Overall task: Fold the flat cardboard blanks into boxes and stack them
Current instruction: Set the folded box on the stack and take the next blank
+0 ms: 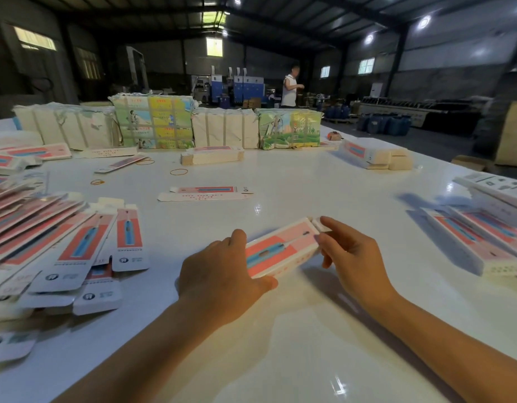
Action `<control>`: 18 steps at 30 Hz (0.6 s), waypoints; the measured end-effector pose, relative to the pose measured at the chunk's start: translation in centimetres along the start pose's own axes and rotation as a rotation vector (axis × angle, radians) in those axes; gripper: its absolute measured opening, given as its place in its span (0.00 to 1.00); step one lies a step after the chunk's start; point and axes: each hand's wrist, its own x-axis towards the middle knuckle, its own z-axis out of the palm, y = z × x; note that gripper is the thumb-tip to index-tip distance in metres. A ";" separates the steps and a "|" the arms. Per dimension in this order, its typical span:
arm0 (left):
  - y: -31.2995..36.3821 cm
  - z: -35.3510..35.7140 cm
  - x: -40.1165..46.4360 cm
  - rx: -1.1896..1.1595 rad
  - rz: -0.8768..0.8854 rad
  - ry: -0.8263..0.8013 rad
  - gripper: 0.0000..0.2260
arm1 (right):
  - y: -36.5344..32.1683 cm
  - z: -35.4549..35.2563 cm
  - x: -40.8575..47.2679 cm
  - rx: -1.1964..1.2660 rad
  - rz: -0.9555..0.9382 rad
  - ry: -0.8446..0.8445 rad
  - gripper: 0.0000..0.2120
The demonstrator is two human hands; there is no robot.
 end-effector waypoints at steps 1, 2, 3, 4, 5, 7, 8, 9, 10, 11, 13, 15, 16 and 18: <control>0.1 -0.1 0.0 0.010 -0.009 0.002 0.29 | 0.1 0.1 0.0 -0.015 0.011 -0.011 0.16; 0.1 -0.1 0.0 0.019 -0.012 0.003 0.29 | 0.2 0.1 0.0 -0.046 0.013 -0.026 0.18; 0.2 -0.2 0.0 0.030 -0.009 0.007 0.29 | 0.3 0.2 0.0 -0.084 0.013 -0.047 0.20; 0.3 -0.2 -0.1 0.050 0.002 0.016 0.29 | 0.3 0.2 0.1 -0.119 0.018 -0.072 0.21; 0.4 -0.2 -0.2 0.081 0.026 0.032 0.29 | 0.4 0.3 0.2 -0.142 0.028 -0.098 0.22; 0.7 -0.1 -0.5 0.147 0.082 0.065 0.28 | 0.2 0.3 0.3 -0.223 0.029 -0.141 0.21; 0.7 -0.1 -0.6 0.164 0.095 0.073 0.28 | 0.0 0.3 0.3 -0.278 -0.002 -0.134 0.17; 0.7 0.0 -0.7 0.167 0.096 0.077 0.28 | 0.1 0.3 0.3 -0.308 -0.044 -0.111 0.13; 0.7 0.0 -0.7 0.163 0.090 0.079 0.29 | 0.0 0.4 0.2 -0.317 -0.077 -0.080 0.12; 0.6 0.1 -0.7 0.154 0.085 0.080 0.29 | -0.1 0.4 0.2 -0.305 -0.091 -0.052 0.13; 0.4 0.2 -0.6 0.138 0.088 0.076 0.28 | -0.1 0.3 0.2 -0.289 -0.091 -0.040 0.14; 0.3 0.3 -0.6 0.132 0.104 0.071 0.29 | 0.0 0.2 0.2 -0.346 -0.104 -0.070 0.12; 0.2 0.3 -0.6 0.134 0.114 0.069 0.29 | 0.1 0.1 0.3 -0.368 -0.100 -0.094 0.11; 0.0 0.3 -0.6 0.137 0.130 0.063 0.29 | 0.3 -0.1 0.4 -0.377 -0.081 -0.135 0.09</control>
